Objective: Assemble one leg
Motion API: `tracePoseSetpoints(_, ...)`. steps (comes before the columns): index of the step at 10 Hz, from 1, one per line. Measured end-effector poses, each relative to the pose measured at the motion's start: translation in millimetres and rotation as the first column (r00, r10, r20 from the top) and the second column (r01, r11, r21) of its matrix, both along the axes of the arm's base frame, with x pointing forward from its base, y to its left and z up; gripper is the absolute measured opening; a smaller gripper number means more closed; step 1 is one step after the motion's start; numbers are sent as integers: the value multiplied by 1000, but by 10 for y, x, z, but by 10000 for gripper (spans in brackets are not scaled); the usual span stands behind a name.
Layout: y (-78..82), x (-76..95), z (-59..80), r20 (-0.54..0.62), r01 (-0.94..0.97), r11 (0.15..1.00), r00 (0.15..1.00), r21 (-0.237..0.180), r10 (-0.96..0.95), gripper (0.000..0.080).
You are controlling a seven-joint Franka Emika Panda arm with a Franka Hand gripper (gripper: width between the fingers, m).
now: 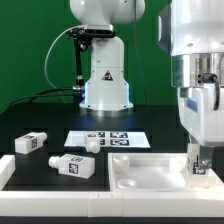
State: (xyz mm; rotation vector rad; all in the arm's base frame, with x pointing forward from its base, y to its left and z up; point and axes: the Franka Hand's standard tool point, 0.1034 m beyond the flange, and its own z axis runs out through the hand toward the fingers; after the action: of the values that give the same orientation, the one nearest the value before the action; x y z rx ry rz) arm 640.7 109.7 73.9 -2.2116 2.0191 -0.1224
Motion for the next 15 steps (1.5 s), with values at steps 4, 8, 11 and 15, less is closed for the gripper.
tracePoseSetpoints(4,21,-30,39,21,-518,853,854,-72,520,647)
tracePoseSetpoints(8,48,-31,-36,-51,-849,502,516,-166,855,649)
tracePoseSetpoints(11,60,-13,-61,-70,-886,429,446,-175,893,423)
tracePoseSetpoints(15,-56,-15,-70,-68,-802,574,590,-167,805,291)
